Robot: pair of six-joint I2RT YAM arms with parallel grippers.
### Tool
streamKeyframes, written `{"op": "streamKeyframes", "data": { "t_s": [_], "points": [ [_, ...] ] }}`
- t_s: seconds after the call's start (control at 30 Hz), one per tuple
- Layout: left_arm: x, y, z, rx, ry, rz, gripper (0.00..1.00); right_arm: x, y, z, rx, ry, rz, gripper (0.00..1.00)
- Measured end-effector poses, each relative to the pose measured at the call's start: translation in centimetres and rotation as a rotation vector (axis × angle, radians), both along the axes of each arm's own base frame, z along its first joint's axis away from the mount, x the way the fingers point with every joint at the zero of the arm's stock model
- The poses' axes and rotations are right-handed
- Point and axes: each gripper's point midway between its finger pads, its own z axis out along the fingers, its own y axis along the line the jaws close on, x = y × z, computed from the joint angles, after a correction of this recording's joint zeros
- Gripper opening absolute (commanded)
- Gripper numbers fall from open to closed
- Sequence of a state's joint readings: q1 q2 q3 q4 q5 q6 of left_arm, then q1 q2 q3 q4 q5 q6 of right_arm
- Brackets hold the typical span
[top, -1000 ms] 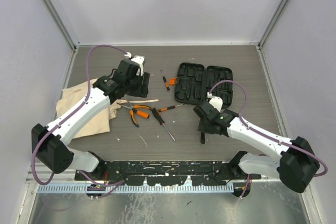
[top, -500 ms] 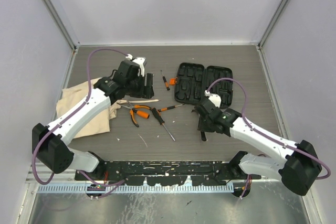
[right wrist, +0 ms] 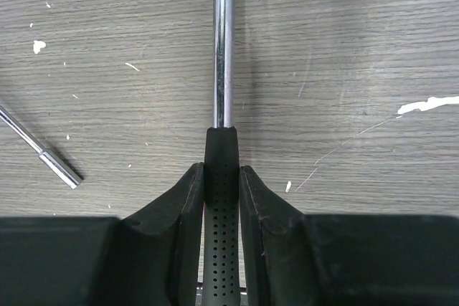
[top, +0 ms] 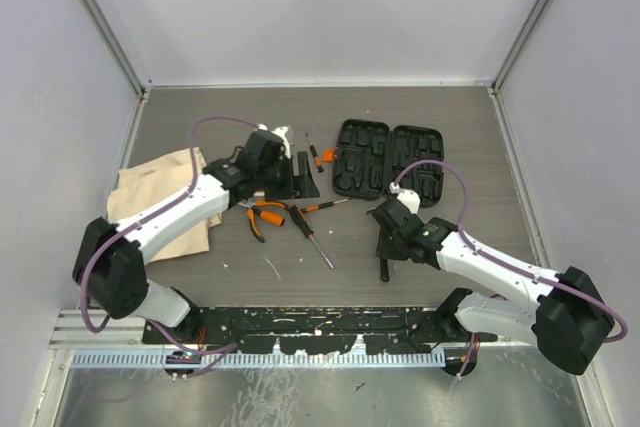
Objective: Sort the tools into containers
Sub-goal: Pick up the hammer at the center of the board.
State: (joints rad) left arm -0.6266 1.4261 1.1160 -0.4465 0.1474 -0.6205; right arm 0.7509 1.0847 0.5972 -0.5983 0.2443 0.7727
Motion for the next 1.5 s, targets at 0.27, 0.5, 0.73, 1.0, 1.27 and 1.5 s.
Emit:
{"op": "streamKeyframes", "data": {
  "t_s": [0.27,0.5,0.73,1.0,1.27,1.5],
  "points": [
    [-3.6,-8.4,-4.6,-0.054,0.162,-0.044,0.68,-0.3,0.0,-0.1,0.079,-0.054,-0.021,0.01],
    [-5.5,-14.4,-6.1,-0.082,0.186,-0.104,0.67,0.0,0.5,0.3,0.133,-0.088,-0.037,0.01],
    [-6.5,-17.5,-8.2,-0.072,0.195,-0.131,0.64,-0.1,0.6,0.3,0.158,-0.101,-0.039,0.0],
    [-6.1,-18.8,-11.8,-0.058,0.236,-0.116,0.54,-0.1,0.6,0.5,0.17,-0.108,-0.038,0.01],
    [-6.0,-20.5,-11.7,-0.107,0.242,-0.129,0.22,0.0,0.8,0.8,0.186,-0.123,-0.037,0.01],
    [-5.8,-21.3,-10.9,-0.153,0.245,-0.125,0.0,0.0,0.7,0.8,0.187,-0.12,-0.049,0.01]
  ]
}}
